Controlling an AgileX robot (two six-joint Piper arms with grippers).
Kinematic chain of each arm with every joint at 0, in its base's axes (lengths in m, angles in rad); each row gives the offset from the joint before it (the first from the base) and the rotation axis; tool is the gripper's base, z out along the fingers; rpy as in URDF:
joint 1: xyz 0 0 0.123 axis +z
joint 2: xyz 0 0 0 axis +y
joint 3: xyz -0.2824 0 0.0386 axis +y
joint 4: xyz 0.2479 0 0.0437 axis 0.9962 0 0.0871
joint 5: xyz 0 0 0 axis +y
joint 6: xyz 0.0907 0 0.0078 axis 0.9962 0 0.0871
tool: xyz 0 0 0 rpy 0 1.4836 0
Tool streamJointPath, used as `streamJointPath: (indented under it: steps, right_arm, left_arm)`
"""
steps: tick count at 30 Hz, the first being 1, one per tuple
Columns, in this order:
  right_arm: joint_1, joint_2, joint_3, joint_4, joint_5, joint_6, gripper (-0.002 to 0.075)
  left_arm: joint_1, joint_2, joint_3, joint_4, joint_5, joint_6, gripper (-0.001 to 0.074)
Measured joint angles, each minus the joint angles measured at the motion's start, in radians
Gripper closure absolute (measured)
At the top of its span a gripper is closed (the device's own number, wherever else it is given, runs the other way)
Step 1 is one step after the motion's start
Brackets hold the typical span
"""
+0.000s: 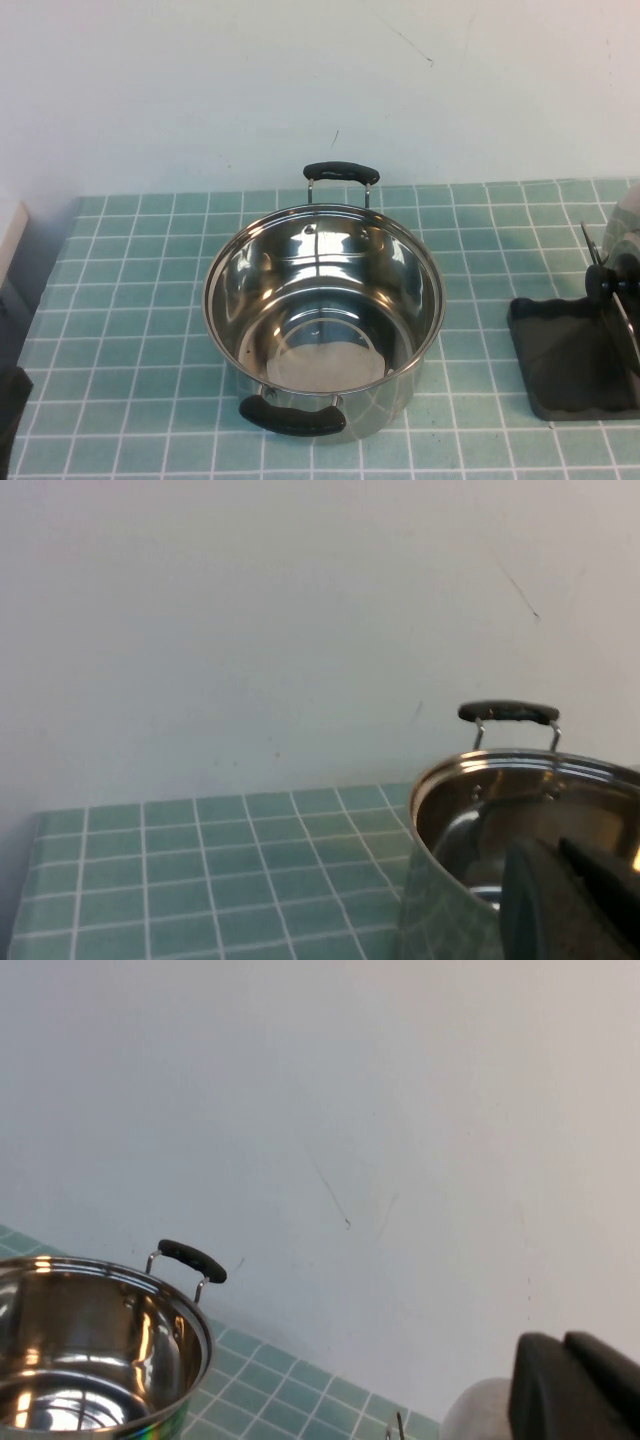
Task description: Put pot lid on rack
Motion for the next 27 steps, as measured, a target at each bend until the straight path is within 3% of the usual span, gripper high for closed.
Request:
streamJointPath:
  steps: [14, 24, 27]
  right_arm:
    - [0.000, -0.004, 0.088, 0.009, -0.014, -0.002, 0.0727]
    - [0.000, -0.004, 0.189, 0.018, -0.024, -0.002, 0.0727]
    - [0.000, -0.004, 0.266, -0.062, -0.079, 0.004, 0.0727]
  left_arm:
    - [0.000, -0.024, 0.187, 0.004, -0.180, 0.000, 0.0736]
    - [0.000, -0.024, 0.189, 0.008, -0.203, 0.000, 0.0737]
    - [0.000, -0.024, 0.189, 0.008, -0.206, 0.000, 0.0737]
